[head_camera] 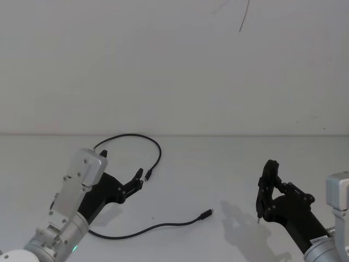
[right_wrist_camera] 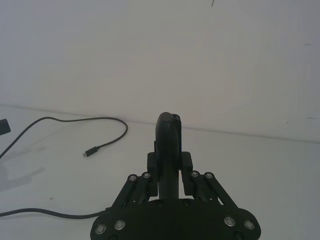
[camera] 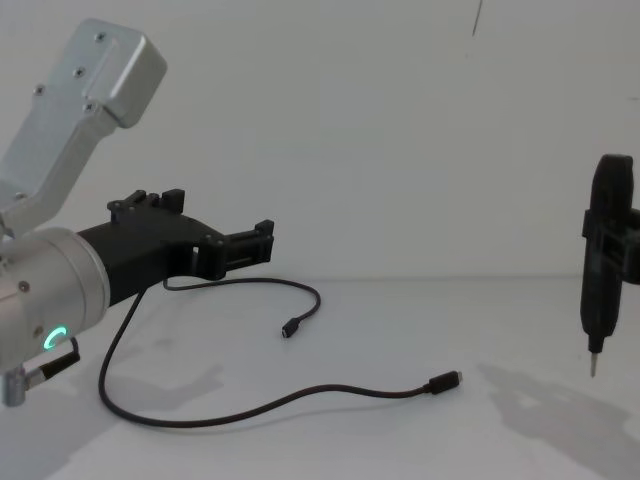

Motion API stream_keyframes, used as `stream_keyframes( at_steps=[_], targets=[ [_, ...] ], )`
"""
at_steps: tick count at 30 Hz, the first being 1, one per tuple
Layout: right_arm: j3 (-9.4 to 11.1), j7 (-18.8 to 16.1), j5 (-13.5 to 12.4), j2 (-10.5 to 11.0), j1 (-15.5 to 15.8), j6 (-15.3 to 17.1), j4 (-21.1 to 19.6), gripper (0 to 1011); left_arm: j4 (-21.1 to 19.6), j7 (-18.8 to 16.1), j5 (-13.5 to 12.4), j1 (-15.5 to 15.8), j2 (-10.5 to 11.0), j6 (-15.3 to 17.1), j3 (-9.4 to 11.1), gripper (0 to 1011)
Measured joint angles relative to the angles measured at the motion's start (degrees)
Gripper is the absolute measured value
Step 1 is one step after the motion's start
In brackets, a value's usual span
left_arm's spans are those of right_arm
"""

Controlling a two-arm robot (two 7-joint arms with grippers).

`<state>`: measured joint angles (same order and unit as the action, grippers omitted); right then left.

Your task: Pick up the data cable with the one hand.

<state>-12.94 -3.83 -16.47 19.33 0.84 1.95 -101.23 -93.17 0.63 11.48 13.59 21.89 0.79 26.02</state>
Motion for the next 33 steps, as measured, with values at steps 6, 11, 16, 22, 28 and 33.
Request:
stream_keyframes(
  at_steps=[6, 11, 16, 22, 28, 33],
  targets=[
    [0.00, 0.00, 0.00, 0.00, 0.00, 0.00, 0.00, 269, 0.00, 0.00, 0.00, 0.00, 0.00, 0.00, 0.00, 1001],
    [0.00, 0.00, 0.00, 0.00, 0.00, 0.00, 0.00, 269, 0.00, 0.00, 0.00, 0.00, 0.00, 0.00, 0.00, 1001],
    [0.00, 0.00, 0.00, 0.00, 0.00, 0.00, 0.00, 269, 0.00, 0.00, 0.00, 0.00, 0.00, 0.00, 0.00, 1001],
    [0.00, 0.00, 0.00, 0.00, 0.00, 0.00, 0.00, 269, 0.00, 0.00, 0.00, 0.00, 0.00, 0.00, 0.00, 1001],
    [0.00, 0.00, 0.00, 0.00, 0.00, 0.00, 0.00, 269, 0.12, 0.60, -0.02, 0.06, 0.07, -0.39, 0.05, 1001],
    [0.00, 0.00, 0.00, 0.00, 0.00, 0.00, 0.00, 269, 0.48, 2.23, -0.01, 0.30, 0.51, -1.57, 0.33, 1001]
  ],
)
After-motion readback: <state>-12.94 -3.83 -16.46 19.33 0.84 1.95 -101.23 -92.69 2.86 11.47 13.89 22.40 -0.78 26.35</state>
